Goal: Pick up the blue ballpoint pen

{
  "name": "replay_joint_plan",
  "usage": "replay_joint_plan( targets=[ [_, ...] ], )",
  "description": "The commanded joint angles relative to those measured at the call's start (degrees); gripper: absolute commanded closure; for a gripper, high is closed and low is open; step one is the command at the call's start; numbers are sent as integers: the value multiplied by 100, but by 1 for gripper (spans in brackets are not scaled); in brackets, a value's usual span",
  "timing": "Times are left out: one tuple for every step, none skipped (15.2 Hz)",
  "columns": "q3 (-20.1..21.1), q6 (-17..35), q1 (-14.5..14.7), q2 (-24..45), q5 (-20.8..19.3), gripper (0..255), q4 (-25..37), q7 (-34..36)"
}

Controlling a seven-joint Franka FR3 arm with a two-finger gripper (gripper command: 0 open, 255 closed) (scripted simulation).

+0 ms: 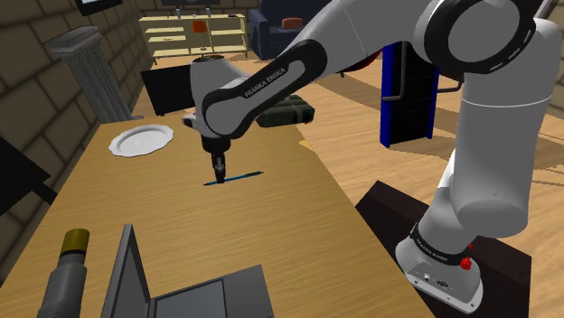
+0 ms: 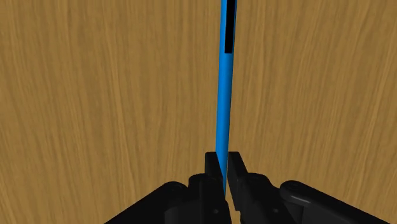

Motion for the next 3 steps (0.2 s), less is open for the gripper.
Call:
replay_joint_plan(
  targets=[
    [10, -151, -4, -85, 20, 255, 66, 0],
    [10, -161, -5, -92, 22, 255, 69, -1],
    [10, -162, -5, -91, 22, 255, 70, -1]
  ],
)
